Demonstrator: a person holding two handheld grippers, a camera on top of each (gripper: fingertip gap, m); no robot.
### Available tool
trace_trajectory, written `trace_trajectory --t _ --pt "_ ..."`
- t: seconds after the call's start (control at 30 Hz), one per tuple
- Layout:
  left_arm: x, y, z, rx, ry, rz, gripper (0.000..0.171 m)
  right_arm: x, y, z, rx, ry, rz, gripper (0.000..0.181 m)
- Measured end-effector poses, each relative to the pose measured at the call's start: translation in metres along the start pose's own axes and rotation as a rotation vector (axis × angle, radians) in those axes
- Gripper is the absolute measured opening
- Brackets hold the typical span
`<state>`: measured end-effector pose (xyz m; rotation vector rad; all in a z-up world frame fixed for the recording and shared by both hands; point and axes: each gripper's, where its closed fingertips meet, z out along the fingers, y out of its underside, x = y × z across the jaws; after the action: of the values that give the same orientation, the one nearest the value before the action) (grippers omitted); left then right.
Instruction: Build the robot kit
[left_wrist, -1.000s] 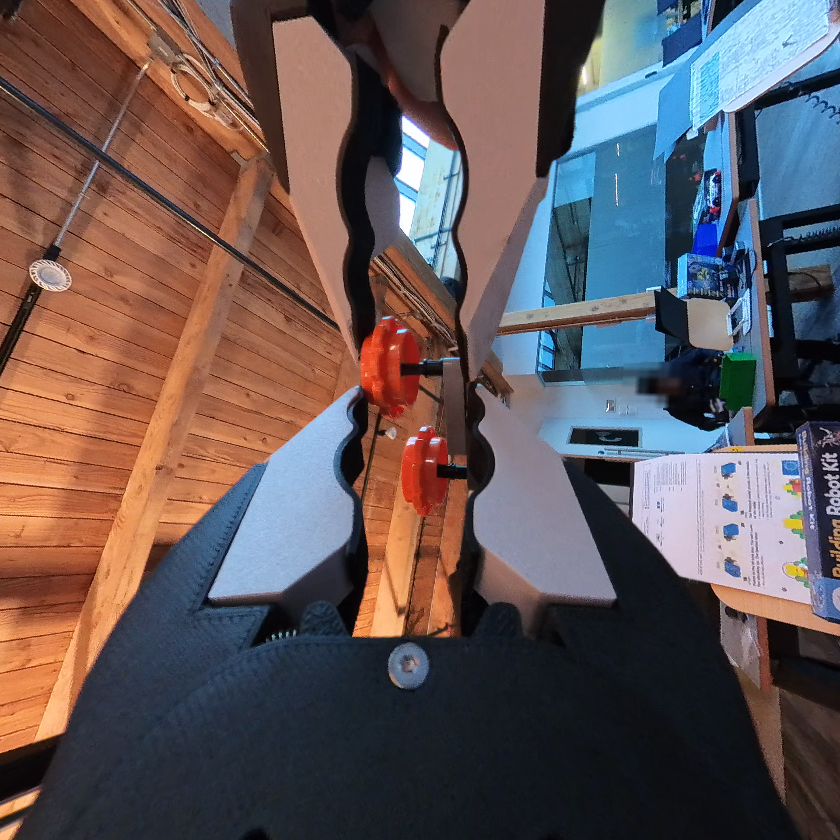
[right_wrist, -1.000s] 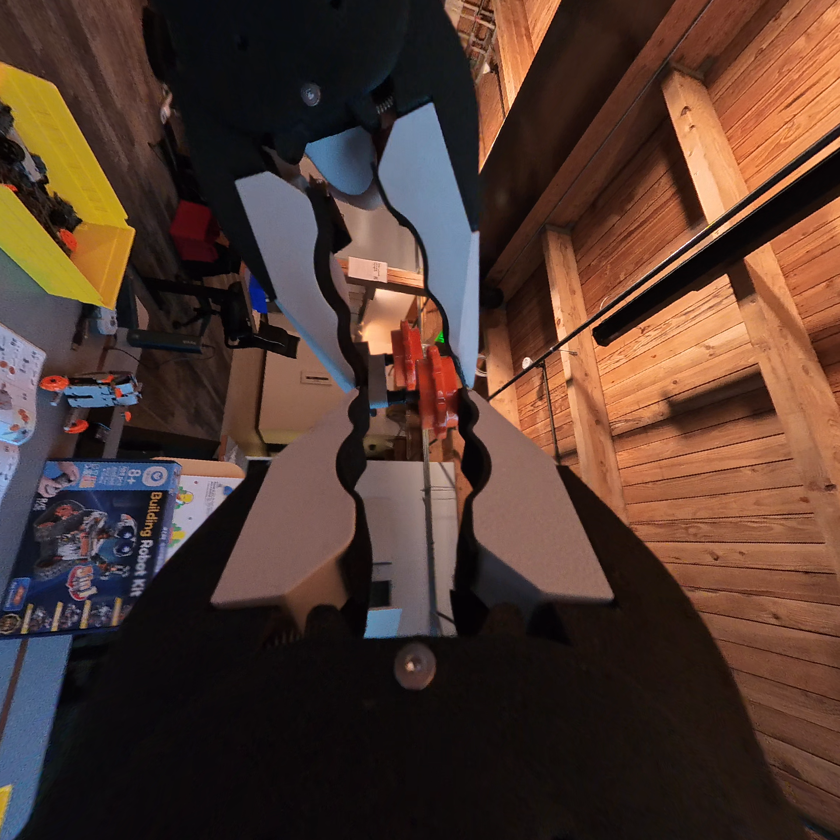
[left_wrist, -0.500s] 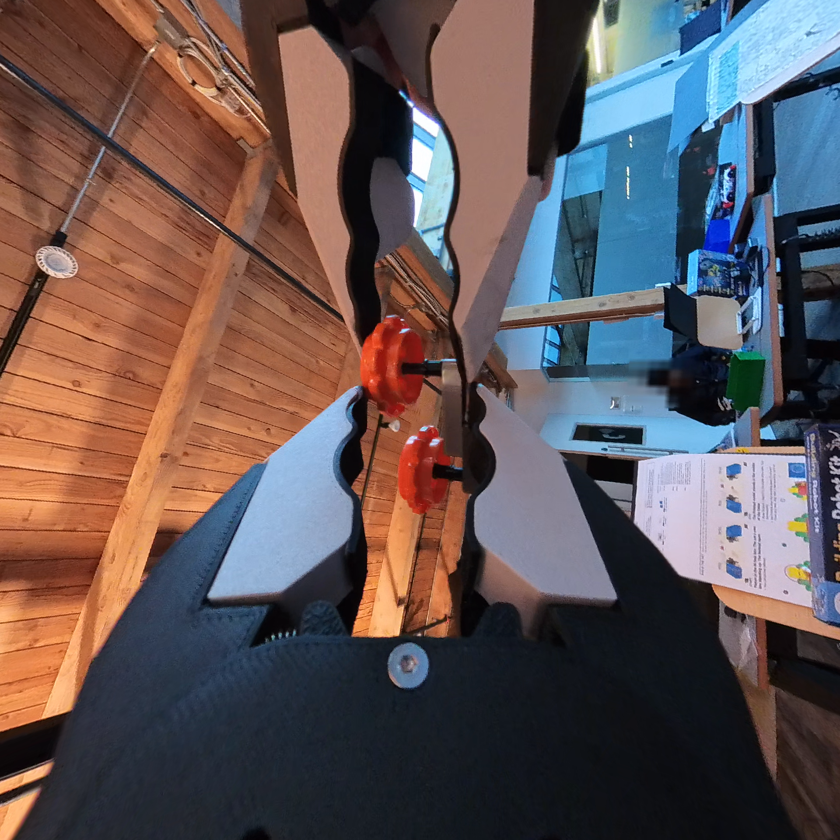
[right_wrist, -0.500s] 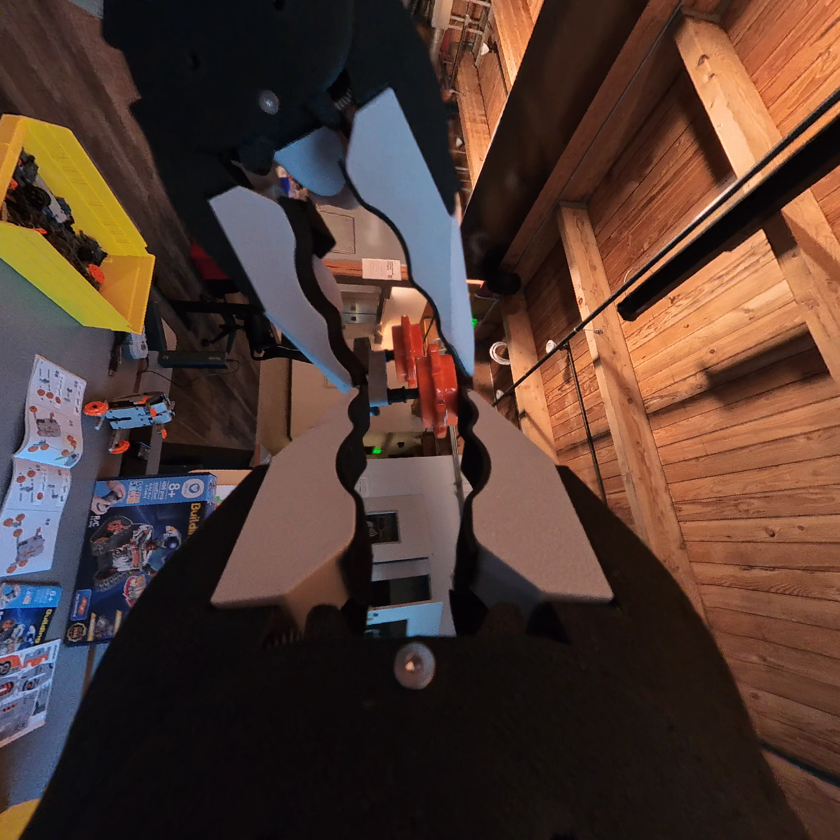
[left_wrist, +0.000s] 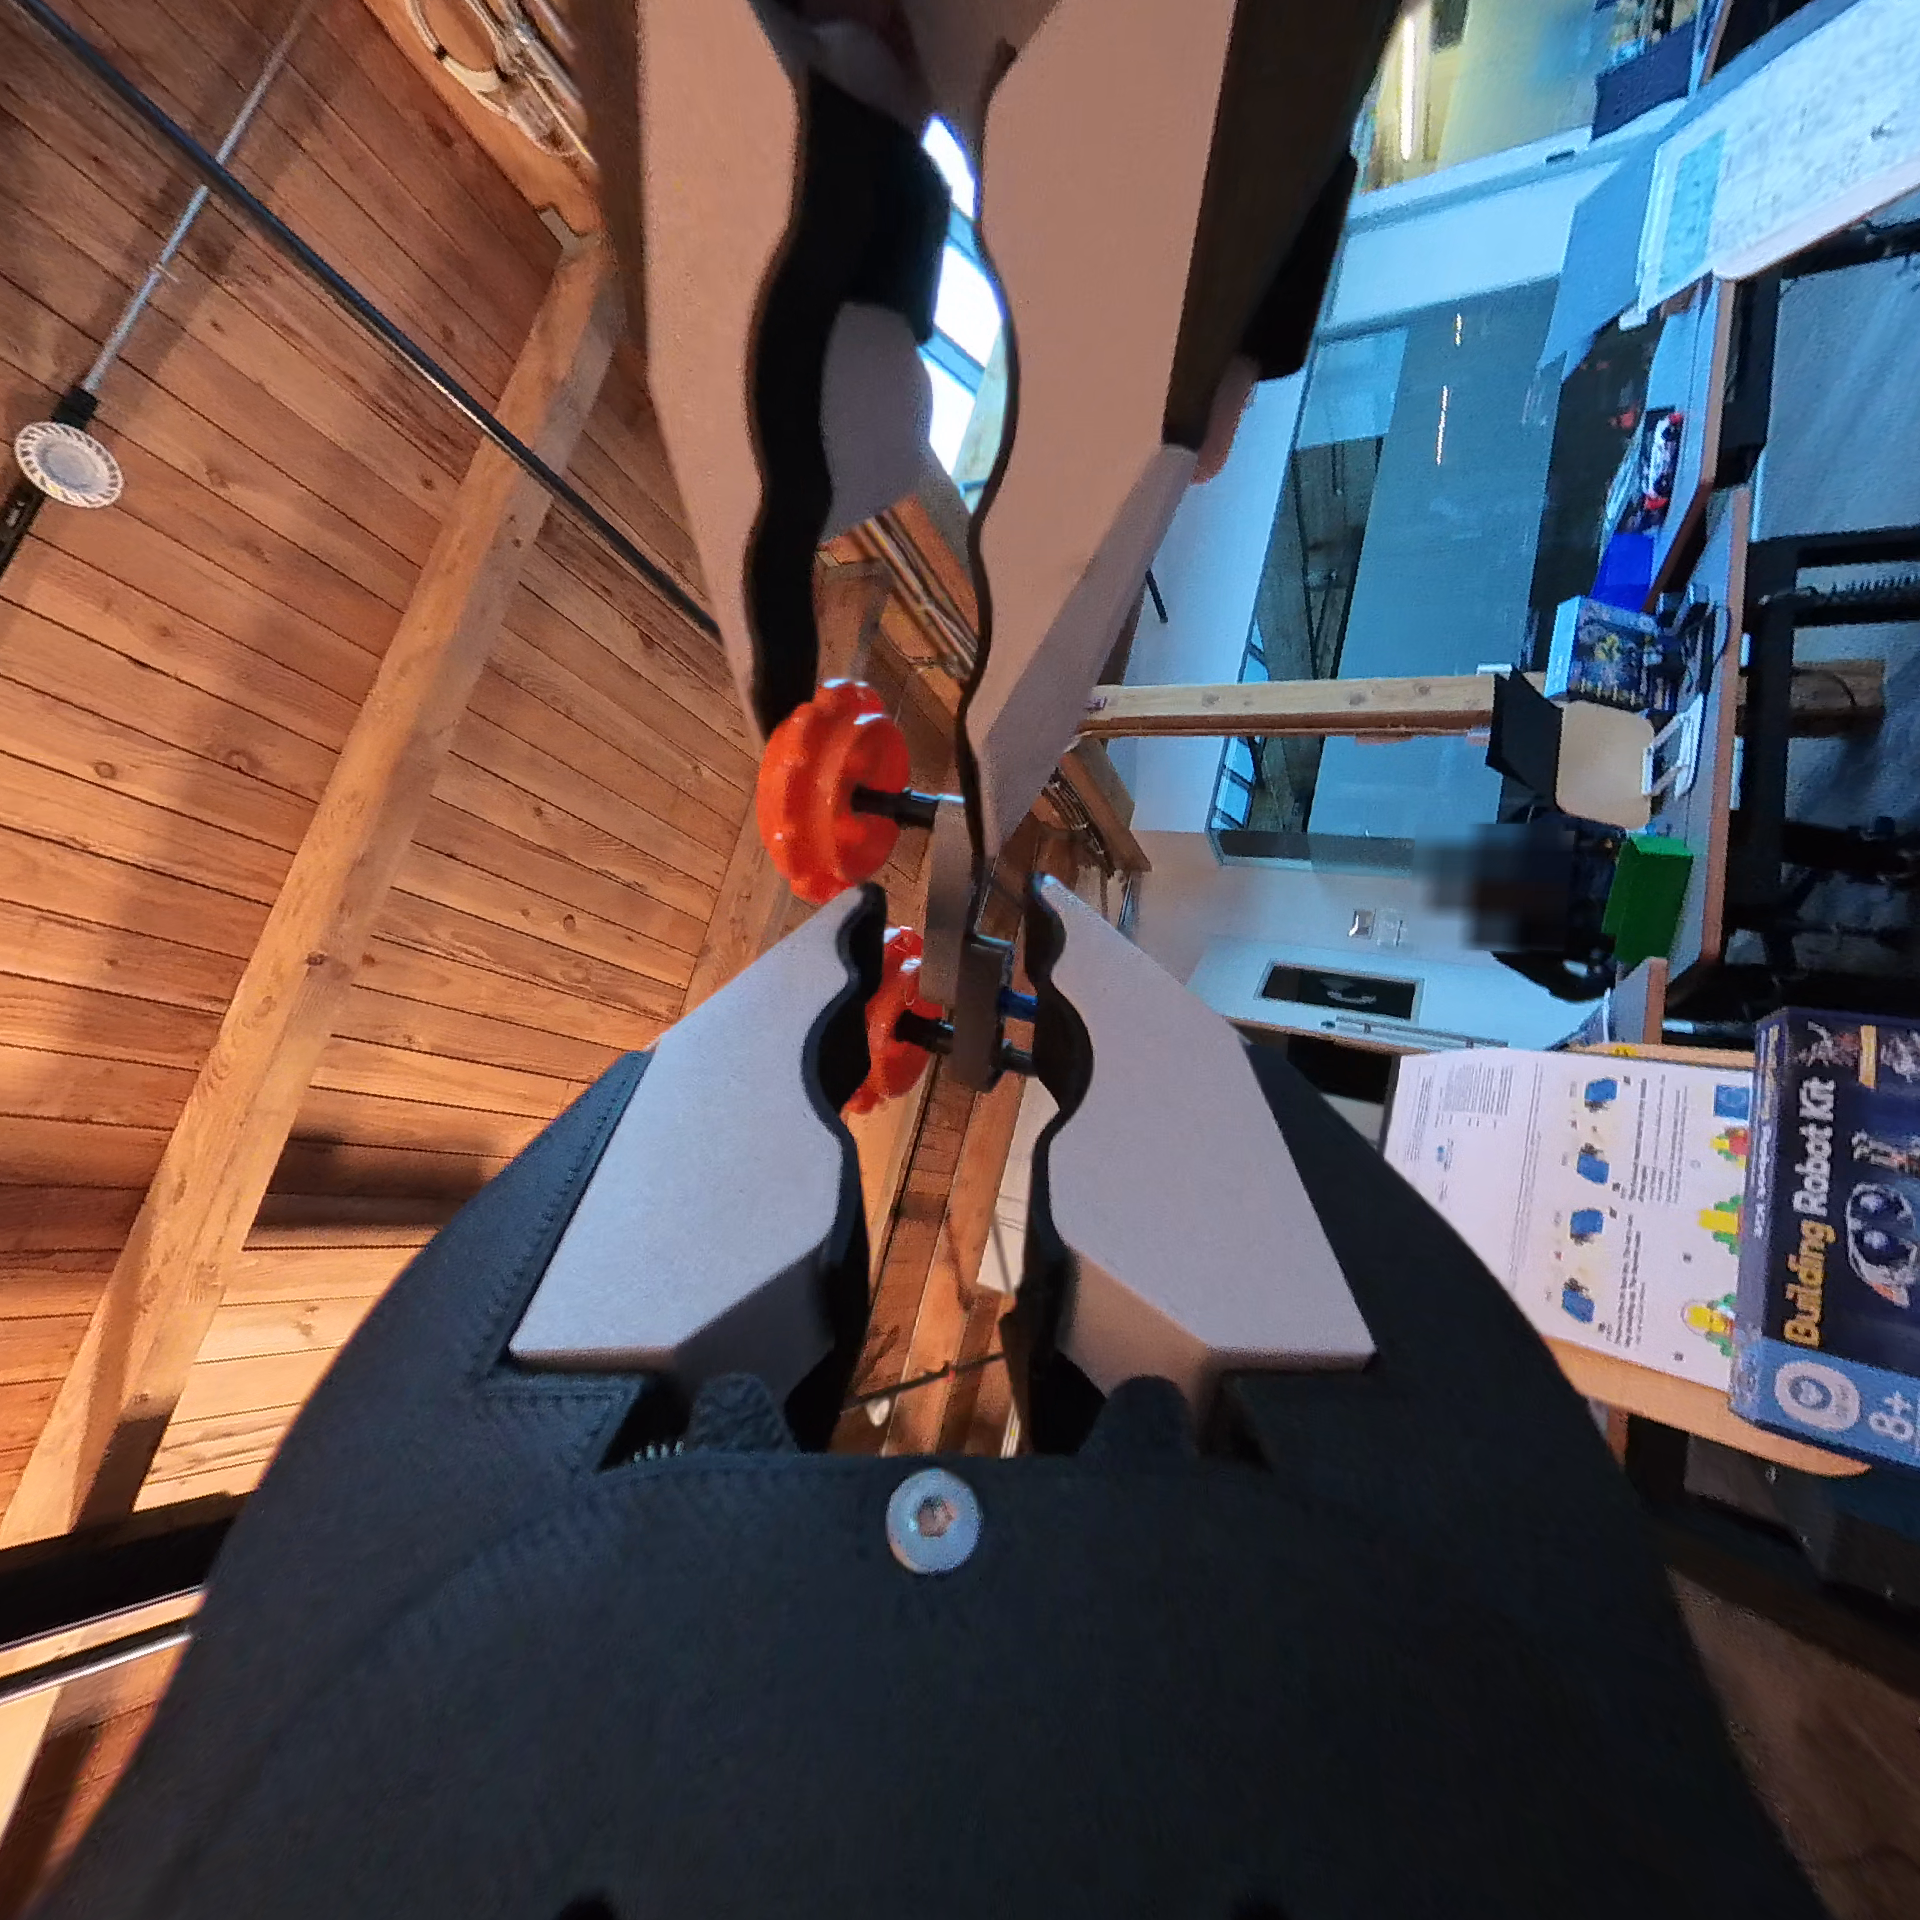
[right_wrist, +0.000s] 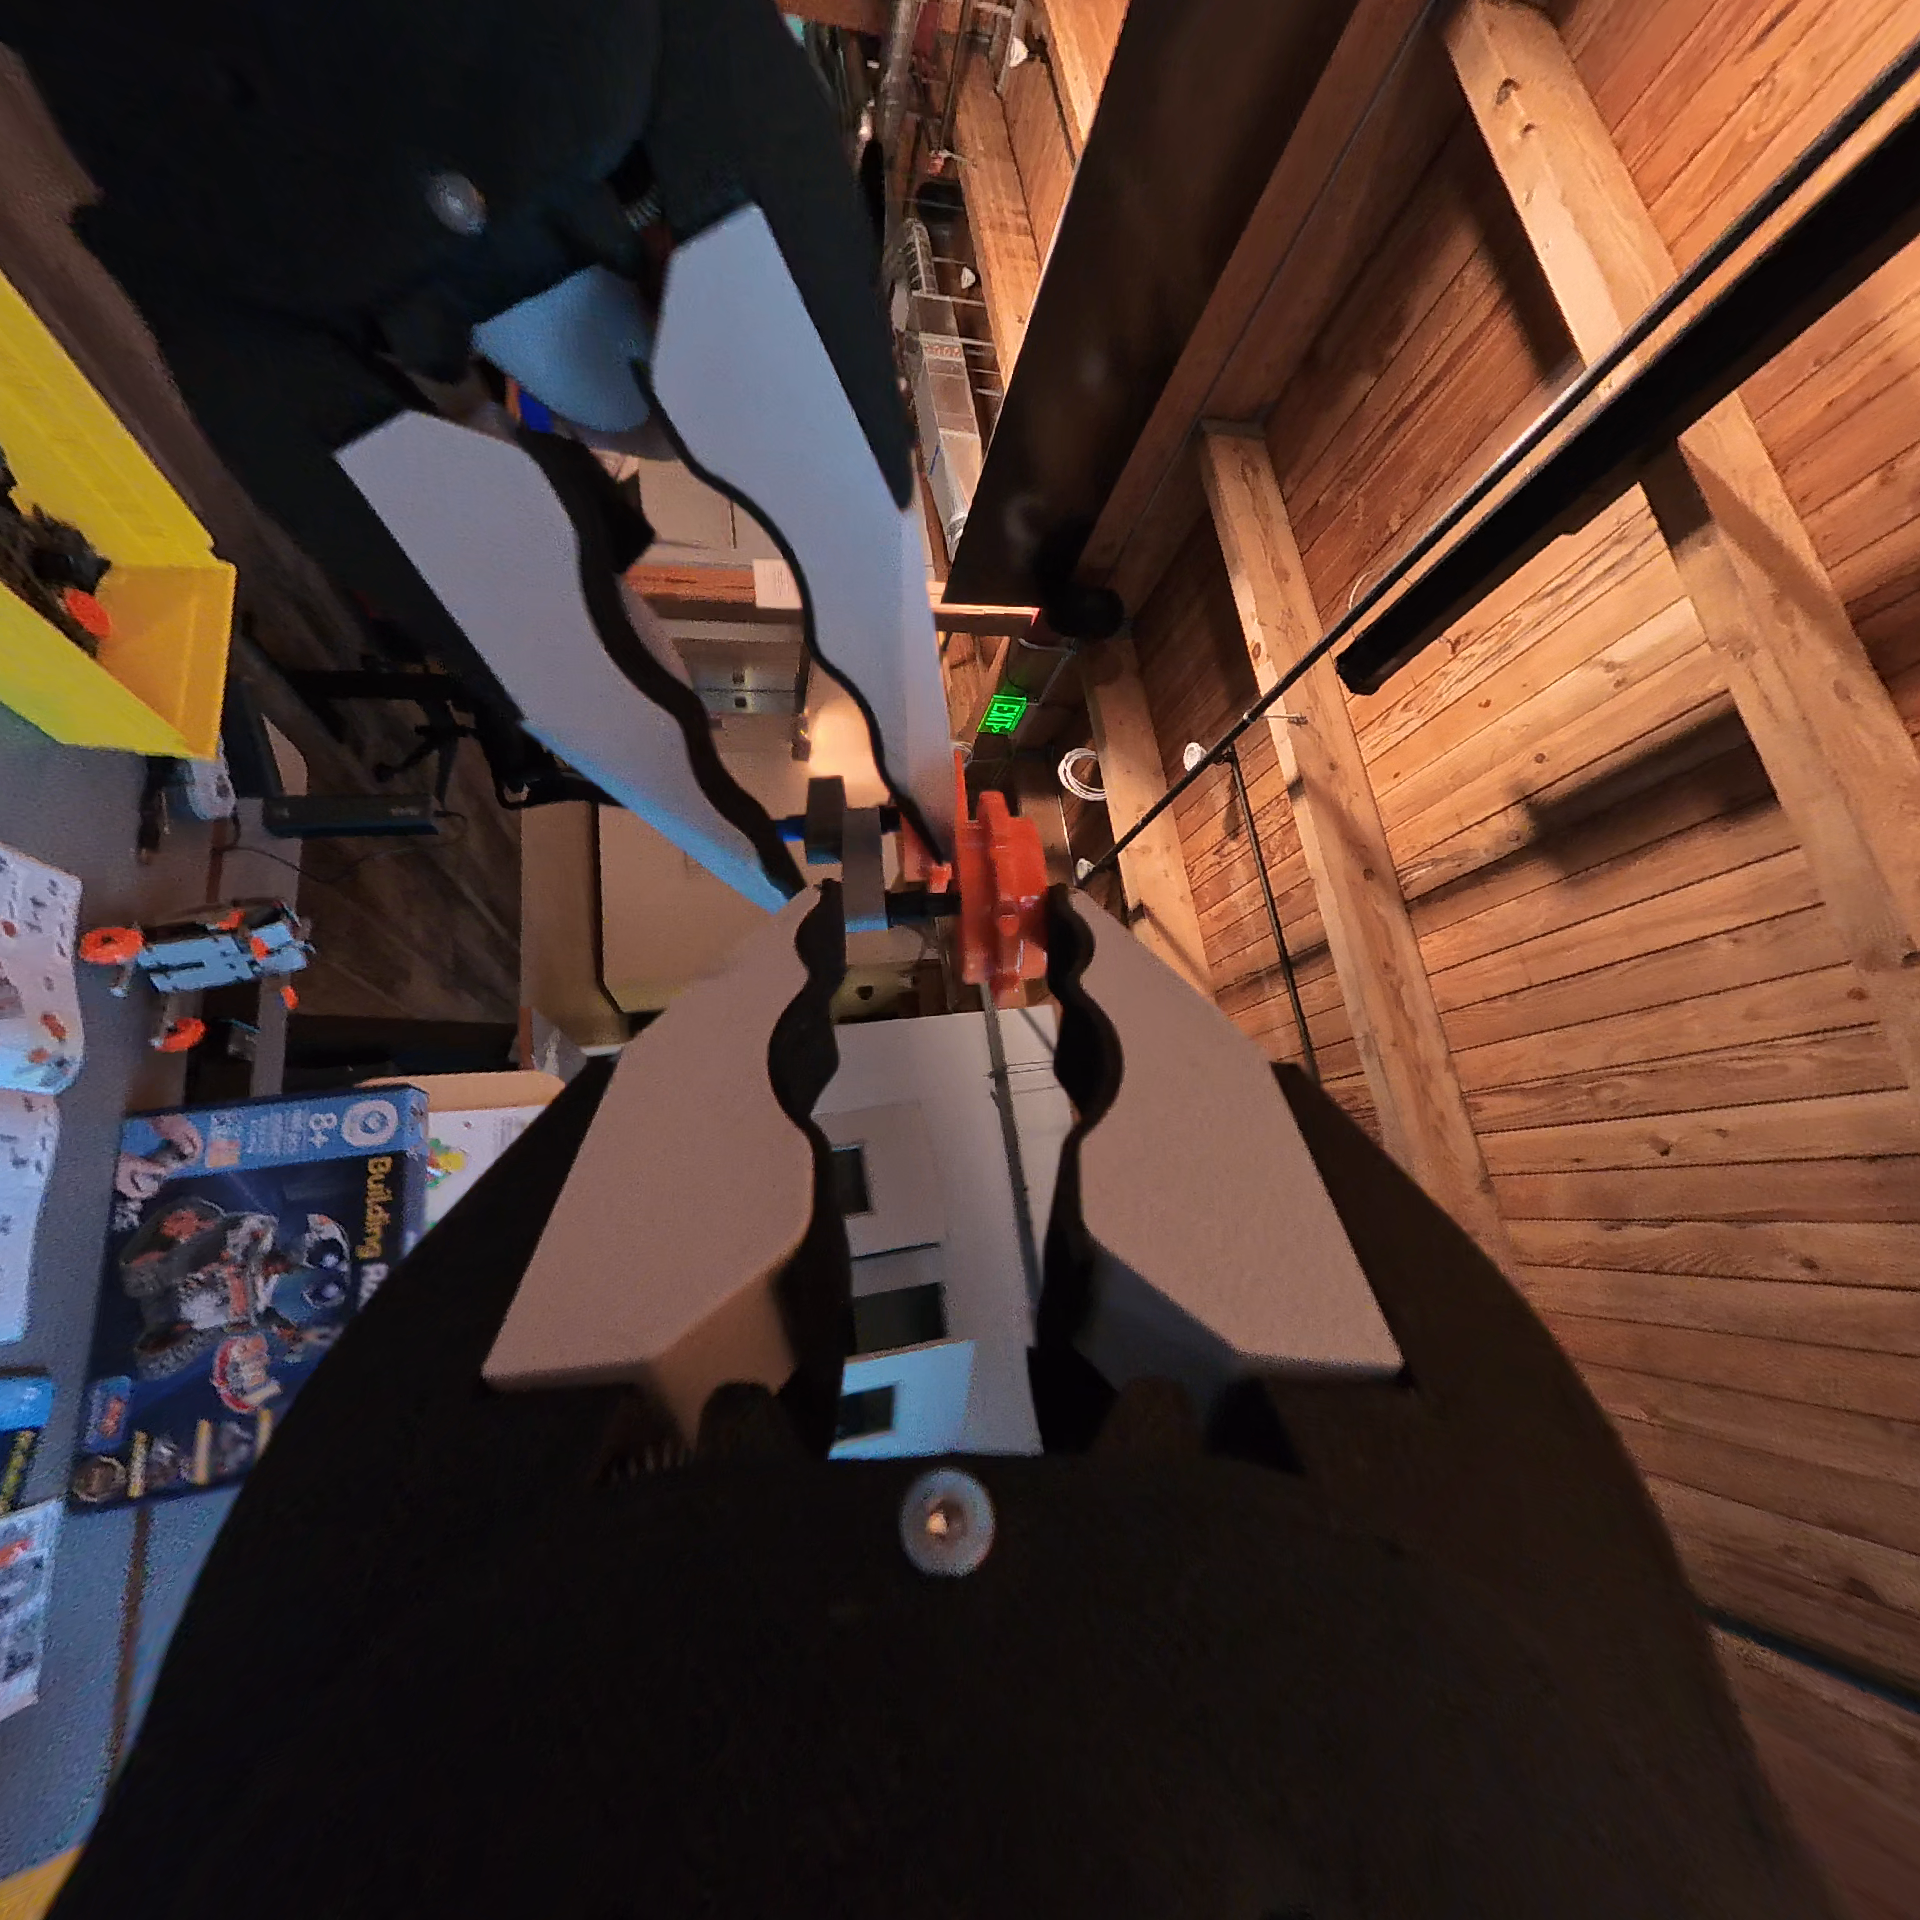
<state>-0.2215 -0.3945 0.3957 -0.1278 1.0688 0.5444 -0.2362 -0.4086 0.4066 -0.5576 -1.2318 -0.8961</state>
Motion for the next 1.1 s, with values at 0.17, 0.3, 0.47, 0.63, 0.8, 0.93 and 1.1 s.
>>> trace_trajectory --t 0.17,0.3,0.47,0.63,0.8,0.93,1.1 --pt "0.011 0.007 0.007 -0.033 0.040 0.068 0.005 -0.009 0.005 0.005 -0.070 -0.010 -0.107 0.037" --pt "0.017 0.000 0.004 0.059 0.063 0.028 0.005 -0.018 -0.004 -0.003 0.025 -0.044 -0.196 0.037" --pt "0.019 -0.009 -0.003 0.150 0.137 -0.056 0.004 -0.019 -0.007 -0.012 0.094 -0.068 -0.224 0.042" --pt "0.021 -0.016 -0.006 0.179 0.153 -0.001 0.004 -0.021 -0.012 -0.012 0.080 -0.100 -0.243 0.038" --pt "0.023 -0.019 -0.009 0.207 0.183 -0.027 0.004 -0.023 -0.014 -0.014 0.073 -0.120 -0.282 0.039" --pt "0.026 -0.015 -0.007 0.172 0.205 -0.017 0.004 -0.025 -0.008 -0.011 0.008 -0.127 -0.316 0.039" --pt "0.025 -0.016 -0.008 0.182 0.210 -0.040 0.004 -0.022 -0.007 -0.010 -0.017 -0.109 -0.323 0.040"
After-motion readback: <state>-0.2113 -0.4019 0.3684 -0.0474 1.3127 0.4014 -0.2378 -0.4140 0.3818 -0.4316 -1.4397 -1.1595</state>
